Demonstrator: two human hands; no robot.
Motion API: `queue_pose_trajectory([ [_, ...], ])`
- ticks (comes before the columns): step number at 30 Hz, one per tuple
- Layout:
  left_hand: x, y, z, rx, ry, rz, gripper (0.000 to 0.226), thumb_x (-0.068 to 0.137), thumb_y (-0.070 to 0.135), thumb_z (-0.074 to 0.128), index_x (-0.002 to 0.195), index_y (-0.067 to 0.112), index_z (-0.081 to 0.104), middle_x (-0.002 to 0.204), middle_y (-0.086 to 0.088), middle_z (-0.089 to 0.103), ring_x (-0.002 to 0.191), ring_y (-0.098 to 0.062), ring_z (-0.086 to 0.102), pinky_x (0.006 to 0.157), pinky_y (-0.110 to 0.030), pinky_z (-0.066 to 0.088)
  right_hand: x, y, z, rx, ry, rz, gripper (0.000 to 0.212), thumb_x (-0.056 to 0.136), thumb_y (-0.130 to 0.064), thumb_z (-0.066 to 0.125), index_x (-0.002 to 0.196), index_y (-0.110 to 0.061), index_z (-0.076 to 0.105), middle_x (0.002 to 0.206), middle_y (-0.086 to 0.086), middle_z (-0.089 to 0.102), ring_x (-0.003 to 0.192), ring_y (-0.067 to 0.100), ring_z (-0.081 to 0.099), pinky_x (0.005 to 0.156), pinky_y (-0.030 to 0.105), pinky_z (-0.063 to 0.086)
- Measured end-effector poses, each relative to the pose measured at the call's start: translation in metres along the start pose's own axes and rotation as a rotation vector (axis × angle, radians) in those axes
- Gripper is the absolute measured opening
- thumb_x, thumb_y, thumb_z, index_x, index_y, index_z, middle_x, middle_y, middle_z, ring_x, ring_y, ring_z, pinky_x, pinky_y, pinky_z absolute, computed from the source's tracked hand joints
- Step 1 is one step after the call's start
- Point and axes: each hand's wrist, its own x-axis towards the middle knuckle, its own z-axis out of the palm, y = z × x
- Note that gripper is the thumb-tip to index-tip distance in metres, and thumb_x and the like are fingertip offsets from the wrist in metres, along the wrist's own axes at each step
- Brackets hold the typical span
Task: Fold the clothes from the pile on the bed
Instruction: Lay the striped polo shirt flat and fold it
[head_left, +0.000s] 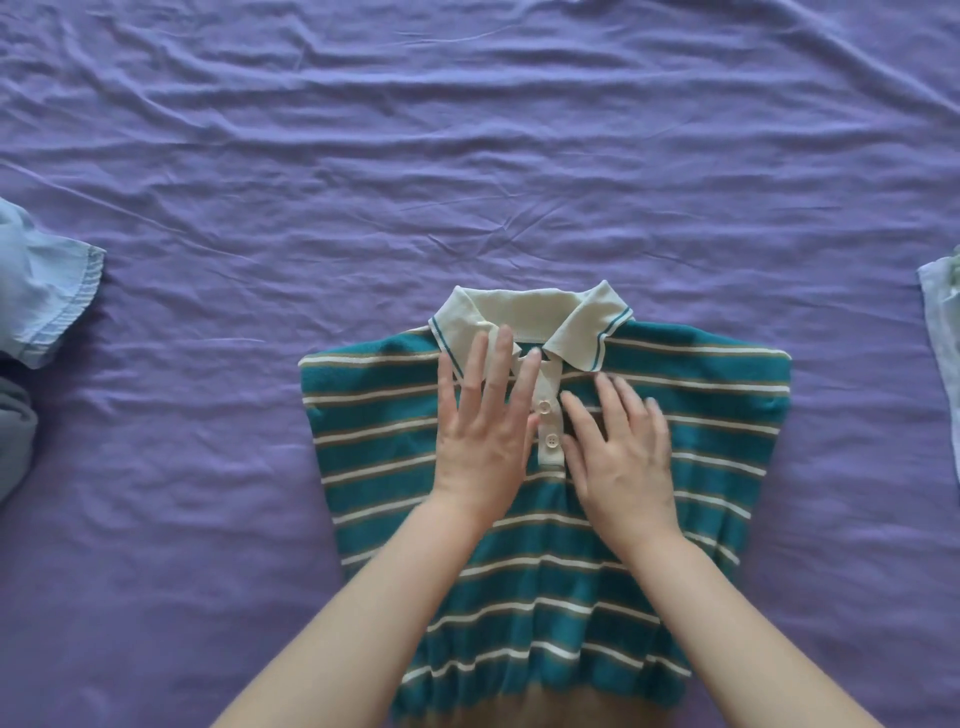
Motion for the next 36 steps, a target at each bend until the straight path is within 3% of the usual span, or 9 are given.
queue_pose_trajectory([
  [5, -0.049, -0.008, 0.026, 0.073, -0.307, 0.048, 0.072, 0.09, 0.068, 0.002, 0.148, 0.029, -0.015, 0.156, -0.008, -0.016, 0.144, -0.028, -0.02, 0.114, -0.057, -0.009, -0.062, 0.014, 0.005, -0.126, -0.195, -0.024, 0.06, 0.091, -0.057, 0.026, 0.144, -0.029, 0.027, 0.154, 0.017, 0.02, 0.144, 0.033, 0.012, 0.112, 0.061, 0.011],
  [10, -0.049, -0.024, 0.027, 0.15, -0.374, 0.103, 0.07, 0.084, 0.072, -0.011, 0.14, 0.035, -0.032, 0.148, 0.0, -0.035, 0.138, -0.025, -0.034, 0.11, -0.058, -0.018, -0.123, 0.016, 0.005, -0.139, -0.3, 0.078, 0.063, 0.093, -0.061, 0.013, 0.142, -0.028, 0.033, 0.152, 0.015, 0.027, 0.142, 0.034, 0.017, 0.112, 0.058, 0.012],
  [14, -0.079, -0.031, 0.014, 0.127, -0.404, 0.056, 0.064, 0.089, 0.064, -0.005, 0.145, 0.034, -0.014, 0.153, -0.002, -0.021, 0.141, -0.026, -0.025, 0.113, -0.057, -0.013, -0.16, 0.011, -0.009, -0.125, -0.355, 0.126, 0.064, 0.095, -0.058, 0.008, 0.141, -0.026, 0.037, 0.149, 0.017, 0.032, 0.14, 0.034, 0.022, 0.11, 0.057, 0.017],
  [19, -0.161, -0.001, -0.013, 0.024, -0.455, 0.109, 0.064, 0.088, 0.057, 0.03, 0.142, 0.025, 0.04, 0.152, -0.009, 0.031, 0.141, -0.033, 0.026, 0.109, -0.061, 0.021, -0.201, -0.001, -0.021, -0.149, -0.414, 0.019, 0.065, 0.091, -0.061, 0.018, 0.129, -0.023, 0.055, 0.143, 0.017, 0.042, 0.135, 0.035, 0.03, 0.105, 0.053, 0.024],
  [23, -0.225, 0.016, -0.02, -0.001, -0.499, 0.153, 0.065, 0.081, 0.055, 0.055, 0.138, 0.024, 0.049, 0.148, -0.01, 0.04, 0.137, -0.034, 0.034, 0.105, -0.058, 0.022, -0.223, -0.004, -0.026, -0.149, -0.406, -0.034, 0.053, 0.077, -0.048, 0.058, 0.122, -0.021, 0.063, 0.136, 0.016, 0.052, 0.124, 0.038, 0.049, 0.092, 0.051, 0.047],
  [26, -0.25, 0.019, -0.027, 0.016, -0.546, 0.175, 0.078, 0.067, 0.058, 0.072, 0.135, 0.024, 0.052, 0.145, -0.009, 0.045, 0.133, -0.035, 0.041, 0.104, -0.06, 0.035, -0.238, 0.002, -0.028, -0.102, -0.441, -0.073, 0.076, 0.052, -0.038, 0.088, 0.121, -0.019, 0.063, 0.134, 0.017, 0.053, 0.122, 0.038, 0.051, 0.089, 0.05, 0.049],
  [31, -0.26, 0.019, -0.038, -0.028, -0.538, 0.188, 0.077, 0.059, 0.053, 0.077, 0.129, 0.03, 0.056, 0.145, -0.013, 0.043, 0.132, -0.036, 0.042, 0.099, -0.058, 0.041, -0.254, 0.015, -0.039, -0.051, -0.5, -0.223, 0.071, 0.035, -0.036, 0.093, 0.103, -0.032, 0.071, 0.129, 0.015, 0.058, 0.117, 0.036, 0.056, 0.083, 0.045, 0.054],
  [34, -0.271, 0.023, -0.043, -0.091, -0.566, 0.166, 0.056, 0.055, 0.049, 0.082, 0.105, 0.031, 0.066, 0.141, -0.015, 0.047, 0.132, -0.037, 0.041, 0.1, -0.059, 0.039, -0.263, 0.025, -0.044, -0.027, -0.536, -0.321, 0.061, 0.034, -0.034, 0.093, 0.091, -0.034, 0.069, 0.13, 0.01, 0.058, 0.119, 0.036, 0.054, 0.082, 0.044, 0.055],
  [36, -0.279, 0.023, -0.038, -0.06, -0.592, 0.193, 0.052, 0.056, 0.05, 0.08, 0.1, 0.029, 0.064, 0.145, -0.015, 0.041, 0.137, -0.037, 0.033, 0.108, -0.06, 0.027, -0.263, 0.03, -0.045, -0.015, -0.526, -0.336, 0.059, 0.036, -0.031, 0.092, 0.089, -0.032, 0.067, 0.13, 0.008, 0.058, 0.12, 0.036, 0.053, 0.082, 0.043, 0.054],
])
